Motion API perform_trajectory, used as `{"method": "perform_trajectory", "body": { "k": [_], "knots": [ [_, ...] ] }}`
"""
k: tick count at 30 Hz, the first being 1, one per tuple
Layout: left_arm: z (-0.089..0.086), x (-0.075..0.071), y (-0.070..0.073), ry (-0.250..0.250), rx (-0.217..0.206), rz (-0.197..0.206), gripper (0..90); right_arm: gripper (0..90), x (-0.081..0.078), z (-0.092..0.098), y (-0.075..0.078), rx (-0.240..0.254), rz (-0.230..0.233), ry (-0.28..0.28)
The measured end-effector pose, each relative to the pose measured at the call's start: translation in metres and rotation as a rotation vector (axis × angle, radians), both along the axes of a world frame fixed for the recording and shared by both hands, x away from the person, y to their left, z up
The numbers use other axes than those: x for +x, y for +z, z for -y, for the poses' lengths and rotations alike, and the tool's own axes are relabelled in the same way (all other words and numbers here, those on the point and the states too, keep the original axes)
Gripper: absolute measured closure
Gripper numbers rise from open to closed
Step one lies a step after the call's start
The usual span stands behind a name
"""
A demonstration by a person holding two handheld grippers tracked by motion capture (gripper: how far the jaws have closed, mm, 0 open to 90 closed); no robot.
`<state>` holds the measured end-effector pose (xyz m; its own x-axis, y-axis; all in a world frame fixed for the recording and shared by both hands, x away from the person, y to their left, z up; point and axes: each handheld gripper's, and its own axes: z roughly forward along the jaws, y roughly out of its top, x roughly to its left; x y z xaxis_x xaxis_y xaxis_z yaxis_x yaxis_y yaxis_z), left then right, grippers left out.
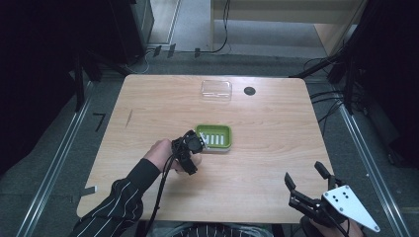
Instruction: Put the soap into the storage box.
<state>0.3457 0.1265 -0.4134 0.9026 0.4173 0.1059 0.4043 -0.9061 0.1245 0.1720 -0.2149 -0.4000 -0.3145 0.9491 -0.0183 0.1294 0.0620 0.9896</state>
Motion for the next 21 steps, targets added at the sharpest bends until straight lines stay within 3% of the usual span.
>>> {"method": "perform_trajectory", "body": {
  "k": [21],
  "knots": [
    [0.009, 0.014, 0.004, -0.055, 0.009, 0.009, 32.6, 13.2, 0.000, 0.000, 0.000, 0.001, -0.001, 0.001]
  ]
}}
